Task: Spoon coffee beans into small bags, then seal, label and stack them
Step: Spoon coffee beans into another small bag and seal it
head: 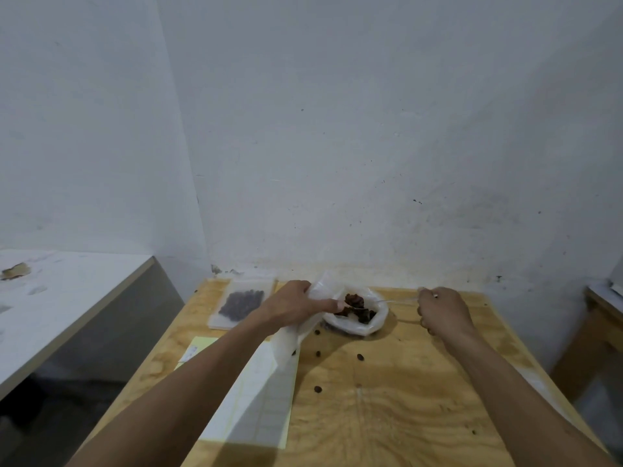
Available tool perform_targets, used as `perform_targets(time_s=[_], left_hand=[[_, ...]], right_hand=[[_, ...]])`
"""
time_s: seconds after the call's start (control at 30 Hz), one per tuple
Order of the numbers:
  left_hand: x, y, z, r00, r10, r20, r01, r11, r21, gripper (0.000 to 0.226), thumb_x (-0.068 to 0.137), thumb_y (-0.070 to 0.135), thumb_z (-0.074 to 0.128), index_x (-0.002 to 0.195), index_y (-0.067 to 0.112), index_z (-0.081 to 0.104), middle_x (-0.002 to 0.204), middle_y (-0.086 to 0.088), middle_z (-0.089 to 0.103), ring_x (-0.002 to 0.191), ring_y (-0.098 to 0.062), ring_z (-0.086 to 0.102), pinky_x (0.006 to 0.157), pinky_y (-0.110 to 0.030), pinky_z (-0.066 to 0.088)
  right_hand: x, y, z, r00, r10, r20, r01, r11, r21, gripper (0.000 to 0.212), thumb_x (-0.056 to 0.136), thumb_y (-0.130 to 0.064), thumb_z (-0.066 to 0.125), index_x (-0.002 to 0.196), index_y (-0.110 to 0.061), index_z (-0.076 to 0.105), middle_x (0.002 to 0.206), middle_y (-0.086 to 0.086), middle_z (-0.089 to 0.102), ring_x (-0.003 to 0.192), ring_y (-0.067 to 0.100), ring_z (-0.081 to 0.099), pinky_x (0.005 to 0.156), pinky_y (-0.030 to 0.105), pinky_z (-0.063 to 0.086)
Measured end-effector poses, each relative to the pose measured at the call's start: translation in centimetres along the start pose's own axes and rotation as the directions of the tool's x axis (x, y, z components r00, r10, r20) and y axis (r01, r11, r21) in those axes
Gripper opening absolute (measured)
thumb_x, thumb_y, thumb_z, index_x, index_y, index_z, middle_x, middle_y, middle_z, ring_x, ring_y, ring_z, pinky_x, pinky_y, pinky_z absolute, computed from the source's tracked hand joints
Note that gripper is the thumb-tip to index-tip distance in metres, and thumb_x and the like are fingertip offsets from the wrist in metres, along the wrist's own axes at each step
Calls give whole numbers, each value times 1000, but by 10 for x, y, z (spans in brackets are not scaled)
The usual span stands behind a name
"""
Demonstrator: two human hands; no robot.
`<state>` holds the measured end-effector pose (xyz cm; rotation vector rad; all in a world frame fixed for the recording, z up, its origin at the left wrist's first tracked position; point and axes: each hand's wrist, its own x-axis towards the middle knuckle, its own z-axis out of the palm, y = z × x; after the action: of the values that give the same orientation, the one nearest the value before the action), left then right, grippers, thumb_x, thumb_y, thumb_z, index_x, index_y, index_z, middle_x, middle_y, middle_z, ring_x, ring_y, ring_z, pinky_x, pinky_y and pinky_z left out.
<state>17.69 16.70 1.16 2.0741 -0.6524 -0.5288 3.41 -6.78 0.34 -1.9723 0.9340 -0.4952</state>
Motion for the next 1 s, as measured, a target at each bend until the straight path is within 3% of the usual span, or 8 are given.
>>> perform_targets(time_s=[0.07, 0.23, 0.33, 0.43, 0.63, 0.73, 0.87, 1.0], left_hand=[[1, -3, -3, 999, 25, -32, -25, 1000, 2, 76, 56, 68, 86, 108, 13, 73, 109, -12, 74, 102, -31, 70, 90, -44, 56], [-4, -7, -10, 997, 53, -53, -54, 999, -7, 55, 66, 59, 87, 101, 19, 73, 105, -9, 75, 97, -25, 71, 80, -35, 52], [-6, -8, -10, 997, 53, -50, -53, 999, -2, 64, 62, 65, 86, 101, 16, 73, 101, -10, 75, 93, -26, 72, 76, -34, 49], [-8, -6, -9, 997, 43, -56, -43, 999, 13, 83, 56, 72, 84, 106, 8, 70, 97, -11, 71, 86, -24, 68, 72, -34, 44], [-11, -2, -12, 998, 33, -50, -35, 999, -35, 81, 53, 71, 84, 107, 12, 72, 107, -13, 74, 101, -30, 71, 85, -38, 54], [-14, -2, -15, 996, 48, -73, -53, 997, -64, 75, 60, 71, 82, 109, 16, 72, 106, -8, 75, 100, -26, 71, 91, -40, 55], [-19, 2, -19, 985, 98, -142, -122, 977, -174, 59, 74, 66, 77, 100, 13, 74, 94, -6, 74, 84, -19, 67, 79, -31, 50], [-20, 9, -18, 981, 95, -169, -151, 922, -357, 63, 79, 72, 66, 115, 20, 69, 115, 4, 66, 110, -20, 62, 97, -37, 46]], right_hand=[[1, -9, -6, 999, -36, -11, 36, 999, 6, 36, 102, -30, 47, 70, -13, 49, 68, 12, 51, 59, 24, 49, 60, 35, 36], [1, -41, -16, 994, -110, -20, 111, 993, 29, 29, 97, -32, 49, 75, -14, 52, 68, 11, 53, 60, 24, 50, 60, 35, 38], [-5, -60, -14, 981, -194, -18, 194, 981, 7, 37, 98, -35, 50, 77, -6, 56, 71, 15, 62, 61, 31, 57, 63, 34, 42], [-17, -79, -9, 945, -326, 7, 324, 939, -112, 34, 103, -36, 47, 94, -8, 63, 78, 6, 67, 73, 26, 62, 63, 33, 43], [-42, -100, -12, 825, -557, -93, 506, 802, -317, 30, 107, -38, 40, 93, -15, 54, 62, 4, 61, 58, 22, 58, 52, 33, 39], [-41, -96, -17, 840, -525, -140, 458, 823, -337, 31, 107, -38, 39, 92, -14, 54, 64, 4, 60, 57, 20, 55, 49, 30, 34], [-31, -69, -13, 898, -413, -154, 336, 867, -369, 34, 106, -39, 39, 93, -12, 56, 71, 3, 61, 62, 18, 54, 51, 30, 33], [-26, -34, 4, 955, -284, -80, 238, 900, -365, 36, 106, -39, 41, 93, -11, 60, 73, 4, 62, 63, 20, 57, 51, 29, 35]])
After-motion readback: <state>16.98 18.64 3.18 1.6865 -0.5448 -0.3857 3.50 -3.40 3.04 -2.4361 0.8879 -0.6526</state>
